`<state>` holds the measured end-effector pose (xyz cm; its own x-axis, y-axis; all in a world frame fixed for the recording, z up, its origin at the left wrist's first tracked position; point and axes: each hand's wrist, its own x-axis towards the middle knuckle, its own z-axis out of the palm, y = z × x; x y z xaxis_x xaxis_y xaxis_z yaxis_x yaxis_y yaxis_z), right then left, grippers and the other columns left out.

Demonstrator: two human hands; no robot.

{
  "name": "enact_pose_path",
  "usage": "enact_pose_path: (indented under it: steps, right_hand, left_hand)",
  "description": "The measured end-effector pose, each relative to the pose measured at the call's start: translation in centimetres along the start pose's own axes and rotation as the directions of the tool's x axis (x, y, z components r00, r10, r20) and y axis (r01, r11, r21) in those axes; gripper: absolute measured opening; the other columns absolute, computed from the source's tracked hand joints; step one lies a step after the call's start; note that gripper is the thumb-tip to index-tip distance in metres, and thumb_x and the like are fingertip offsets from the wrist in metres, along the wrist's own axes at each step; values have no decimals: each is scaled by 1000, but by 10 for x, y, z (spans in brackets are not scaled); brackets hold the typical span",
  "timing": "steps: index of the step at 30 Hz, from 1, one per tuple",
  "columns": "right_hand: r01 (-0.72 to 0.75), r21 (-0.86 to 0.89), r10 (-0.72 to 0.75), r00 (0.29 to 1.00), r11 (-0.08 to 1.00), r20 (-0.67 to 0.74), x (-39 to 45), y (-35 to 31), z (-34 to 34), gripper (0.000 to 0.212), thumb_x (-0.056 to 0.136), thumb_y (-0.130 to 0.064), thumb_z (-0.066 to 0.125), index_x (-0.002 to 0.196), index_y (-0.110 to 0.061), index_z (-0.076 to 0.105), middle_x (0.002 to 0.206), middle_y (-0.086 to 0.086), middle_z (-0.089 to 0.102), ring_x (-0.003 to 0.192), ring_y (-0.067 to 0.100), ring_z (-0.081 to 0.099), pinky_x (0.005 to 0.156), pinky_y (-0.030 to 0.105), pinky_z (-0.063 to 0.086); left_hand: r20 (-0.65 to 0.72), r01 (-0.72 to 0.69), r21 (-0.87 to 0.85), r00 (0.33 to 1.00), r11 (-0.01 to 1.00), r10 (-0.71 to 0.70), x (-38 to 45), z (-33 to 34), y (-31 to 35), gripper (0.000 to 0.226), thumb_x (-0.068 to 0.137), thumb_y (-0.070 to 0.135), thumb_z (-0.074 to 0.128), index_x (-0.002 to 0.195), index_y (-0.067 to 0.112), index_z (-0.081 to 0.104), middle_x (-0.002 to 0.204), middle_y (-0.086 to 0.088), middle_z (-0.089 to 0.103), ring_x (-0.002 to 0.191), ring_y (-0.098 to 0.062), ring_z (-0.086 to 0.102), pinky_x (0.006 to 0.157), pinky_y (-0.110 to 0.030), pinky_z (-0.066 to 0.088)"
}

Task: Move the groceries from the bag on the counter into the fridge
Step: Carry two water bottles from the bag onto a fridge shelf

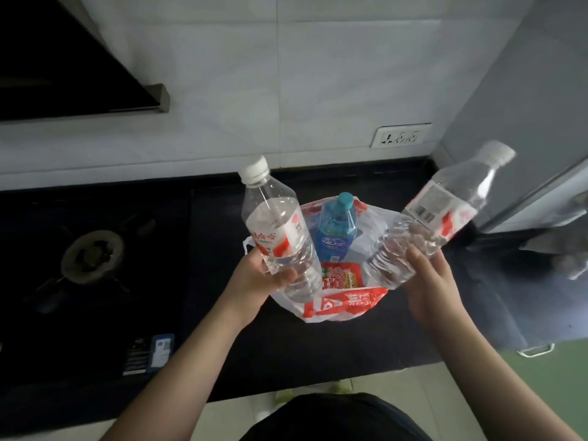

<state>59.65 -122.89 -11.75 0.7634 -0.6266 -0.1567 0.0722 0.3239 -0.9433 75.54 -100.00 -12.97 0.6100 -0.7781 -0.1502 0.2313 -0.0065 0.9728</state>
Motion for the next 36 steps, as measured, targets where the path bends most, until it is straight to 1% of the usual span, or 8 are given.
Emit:
enact_pose_path:
  steps: [4,6,11,17,21,27,33,36]
  right_hand:
    - [-87,135,74,993,987,94,-6,-2,2,58,83,-51,66,130,-17,56,117,10,68,103,29,69,86,50,56]
    - [-96,124,76,985,988,153,-8,-7,2,50,71,-60,73,109,-26,71,102,2,73,90,21,72,77,40,59]
    - [-99,110,51,926,989,375,-5,-20,-6,61,46,-68,83,93,-30,76,90,-2,74,79,16,72,65,30,58]
    - [-101,-27,100,850,995,517,1,-22,-30,102,52,-79,72,124,-8,55,99,6,70,87,22,70,74,37,59]
    - [-79,-129,140,798,989,586,-6,-21,-51,114,48,-85,69,119,4,53,91,8,72,82,22,70,71,36,59]
    - [-130,-169,212,674,977,708,-13,-11,-65,55,68,-64,76,104,-24,73,92,2,74,83,17,71,71,27,57]
    - [-167,-215,272,567,962,778,-33,7,-29,105,65,-65,77,125,15,45,99,18,69,87,31,68,75,39,57]
    - [-130,-270,299,474,954,828,-52,18,-6,96,62,-64,80,127,-1,48,106,12,70,95,31,67,82,44,56]
  left_hand:
    - [70,0,-197,997,980,14,-24,-1,-11,99,57,64,79,140,19,46,135,-9,59,130,-31,50,105,-46,42]
    - [74,35,-302,997,953,-13,-35,-3,-16,112,54,62,83,142,9,39,133,-12,59,129,-36,49,107,-53,38]
    - [2,45,-436,999,899,-50,-61,0,-25,119,52,56,89,138,-5,36,119,-17,65,113,-35,61,102,-56,42]
    - [-155,46,-459,979,887,-131,-85,46,-37,111,54,59,87,134,-4,42,106,-13,69,99,-30,66,86,-44,53]
    - [-224,3,-538,964,843,-146,-99,94,-47,95,59,54,86,128,2,48,102,-13,70,95,-29,68,80,-40,55]
    - [-365,-71,-418,926,906,-97,-131,138,-49,82,66,59,79,122,4,55,103,-12,69,94,-27,68,82,-40,55]
    - [-524,-122,-285,850,951,-48,-194,136,-50,53,86,38,64,122,1,54,110,-12,66,100,-27,65,84,-37,52]
    - [-634,-208,-277,774,938,-16,-228,141,-49,66,74,51,76,118,4,60,106,-13,66,97,-27,66,82,-38,52]
